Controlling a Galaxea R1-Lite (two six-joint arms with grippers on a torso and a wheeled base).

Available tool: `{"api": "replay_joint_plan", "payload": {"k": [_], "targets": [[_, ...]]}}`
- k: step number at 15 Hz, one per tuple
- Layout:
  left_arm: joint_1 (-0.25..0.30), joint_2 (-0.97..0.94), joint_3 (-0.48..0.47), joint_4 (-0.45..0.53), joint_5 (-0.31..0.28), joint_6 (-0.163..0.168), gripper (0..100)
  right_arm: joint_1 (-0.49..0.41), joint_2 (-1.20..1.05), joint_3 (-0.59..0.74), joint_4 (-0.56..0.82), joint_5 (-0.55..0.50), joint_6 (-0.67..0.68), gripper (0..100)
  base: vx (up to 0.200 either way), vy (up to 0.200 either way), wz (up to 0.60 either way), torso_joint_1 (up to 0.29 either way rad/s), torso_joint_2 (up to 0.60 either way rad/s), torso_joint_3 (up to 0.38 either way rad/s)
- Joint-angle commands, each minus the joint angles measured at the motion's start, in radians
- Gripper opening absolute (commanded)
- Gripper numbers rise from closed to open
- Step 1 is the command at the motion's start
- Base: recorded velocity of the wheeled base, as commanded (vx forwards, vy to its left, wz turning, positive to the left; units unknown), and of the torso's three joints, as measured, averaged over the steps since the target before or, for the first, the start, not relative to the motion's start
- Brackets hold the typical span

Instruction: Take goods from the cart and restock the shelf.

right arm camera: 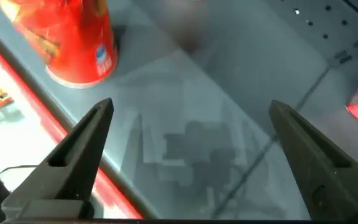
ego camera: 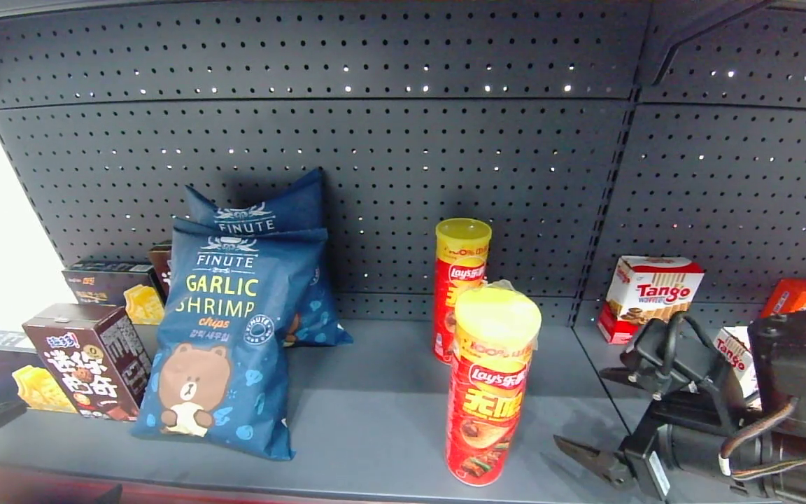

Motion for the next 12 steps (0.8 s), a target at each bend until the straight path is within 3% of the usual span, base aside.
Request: {"api": "replay_joint_plan", "payload": {"k": [1, 12], "targets": [[0.0, 0.002, 0.003, 0.0, 0.0, 0.0, 100, 0.012, 0.063, -0.045, 0.0, -0.002, -0.001, 100, 0.0, 0.0, 0.0, 0.0, 0.0, 0.0], [0.0, 0.003, 0.01, 0.0, 0.001, -0.001, 100, 0.041, 0.19, -0.178, -0.003, -0.002, 0.001, 100, 0.0, 0.0, 0.0, 0.0, 0.0, 0.0]]}}
